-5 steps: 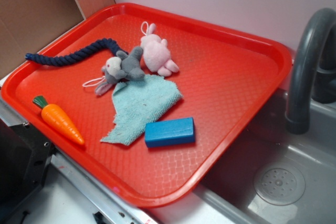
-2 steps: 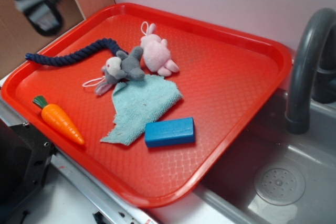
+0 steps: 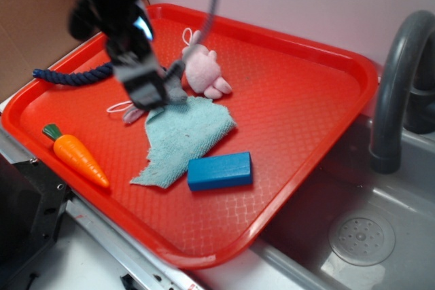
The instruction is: Grab the blue block.
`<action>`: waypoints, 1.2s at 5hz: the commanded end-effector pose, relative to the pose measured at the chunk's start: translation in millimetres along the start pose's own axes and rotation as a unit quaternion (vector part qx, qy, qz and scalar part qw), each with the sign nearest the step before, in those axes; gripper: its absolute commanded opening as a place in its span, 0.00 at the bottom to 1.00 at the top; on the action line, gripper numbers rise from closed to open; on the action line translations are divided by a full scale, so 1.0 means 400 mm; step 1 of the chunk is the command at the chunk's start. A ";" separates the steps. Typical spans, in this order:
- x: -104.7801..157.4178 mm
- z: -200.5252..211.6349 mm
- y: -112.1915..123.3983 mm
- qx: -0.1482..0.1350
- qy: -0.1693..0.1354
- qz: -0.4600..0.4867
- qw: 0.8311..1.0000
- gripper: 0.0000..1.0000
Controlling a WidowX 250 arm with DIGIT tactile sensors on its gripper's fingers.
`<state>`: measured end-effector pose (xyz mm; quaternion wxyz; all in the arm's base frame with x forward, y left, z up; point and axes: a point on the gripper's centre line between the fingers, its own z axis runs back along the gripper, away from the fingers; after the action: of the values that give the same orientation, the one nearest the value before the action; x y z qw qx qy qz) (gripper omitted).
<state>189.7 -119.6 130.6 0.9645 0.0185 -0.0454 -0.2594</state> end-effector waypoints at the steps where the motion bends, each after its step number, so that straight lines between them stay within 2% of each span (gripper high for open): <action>1: 0.036 -0.137 -0.052 -0.015 0.032 -0.037 0.999 1.00; 3: 0.021 -0.237 -0.070 0.000 0.094 -0.096 0.991 1.00; 4: 0.024 -0.250 -0.073 0.008 0.111 -0.117 0.987 1.00; 5: 0.031 -0.256 -0.070 0.003 0.107 -0.131 0.986 0.00; 6: 0.033 -0.256 -0.067 -0.003 0.118 -0.125 0.985 0.00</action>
<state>196.4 -144.5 20.9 0.9199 0.0583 0.0915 -0.3769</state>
